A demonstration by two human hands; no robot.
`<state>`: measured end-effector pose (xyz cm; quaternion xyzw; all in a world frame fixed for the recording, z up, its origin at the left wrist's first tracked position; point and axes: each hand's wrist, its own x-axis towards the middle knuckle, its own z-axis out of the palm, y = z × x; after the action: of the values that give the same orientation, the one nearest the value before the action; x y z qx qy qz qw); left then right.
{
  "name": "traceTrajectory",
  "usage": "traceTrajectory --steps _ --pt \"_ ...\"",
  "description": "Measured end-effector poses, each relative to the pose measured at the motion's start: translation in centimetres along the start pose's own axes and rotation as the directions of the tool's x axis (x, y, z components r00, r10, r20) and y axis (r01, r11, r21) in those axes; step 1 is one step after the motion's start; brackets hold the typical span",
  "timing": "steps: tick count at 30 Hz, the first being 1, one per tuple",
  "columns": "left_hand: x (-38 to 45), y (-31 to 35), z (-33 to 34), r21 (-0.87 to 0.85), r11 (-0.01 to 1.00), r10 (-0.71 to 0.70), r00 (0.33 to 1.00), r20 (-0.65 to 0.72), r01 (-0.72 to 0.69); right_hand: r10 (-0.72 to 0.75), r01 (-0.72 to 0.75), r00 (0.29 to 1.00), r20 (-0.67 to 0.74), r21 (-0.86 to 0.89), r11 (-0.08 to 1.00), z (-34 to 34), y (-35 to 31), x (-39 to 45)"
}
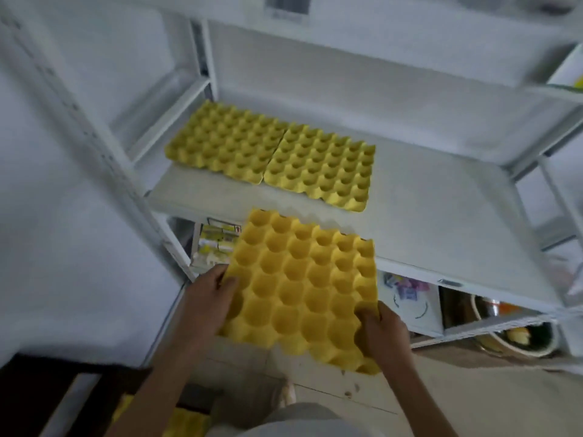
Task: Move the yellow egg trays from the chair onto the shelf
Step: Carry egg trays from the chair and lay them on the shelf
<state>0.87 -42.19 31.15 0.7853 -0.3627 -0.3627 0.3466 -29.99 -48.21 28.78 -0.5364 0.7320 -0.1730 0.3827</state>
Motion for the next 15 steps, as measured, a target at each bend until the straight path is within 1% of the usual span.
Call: traceTrajectory --steps 3,5,6,8,10,12,15 --pt "4.6 1.2 1.3 0.055 0.998 -0.006 0.999 0.042 0.004 0.020 -0.020 1.000 0.012 0.020 1.000 0.9 -1.0 3.5" --pt "7.1 1.7 1.4 0.110 0.994 0.007 1.000 0.028 -0.010 0.031 -0.031 0.999 -0.008 0.033 0.999 1.6 -2.1 5.5" --pt "8.0 2.0 1.4 0.109 0.994 0.003 1.000 0.012 -0.004 0.034 -0.033 0.999 -0.019 0.048 0.998 1.9 -2.5 6.2" --pt "9.4 2.2 1.2 0.069 0.997 -0.025 0.999 -0.019 0.027 0.020 -0.015 0.998 -0.059 0.085 0.996 2.6 -3.1 7.2" --pt "10.6 2.2 1.1 0.020 0.998 -0.052 0.998 -0.021 0.052 0.008 0.007 0.993 -0.120 0.124 0.992 3.0 -3.6 7.8" --pt "11.8 1.9 1.3 -0.022 0.999 -0.041 0.999 -0.003 0.041 0.013 0.014 0.981 -0.191 0.135 0.991 3.3 -3.7 8.6" --pt "13.5 2.2 1.6 -0.117 0.993 -0.017 1.000 0.004 0.017 0.034 -0.001 0.966 -0.257 0.125 0.992 3.6 -4.6 9.8"
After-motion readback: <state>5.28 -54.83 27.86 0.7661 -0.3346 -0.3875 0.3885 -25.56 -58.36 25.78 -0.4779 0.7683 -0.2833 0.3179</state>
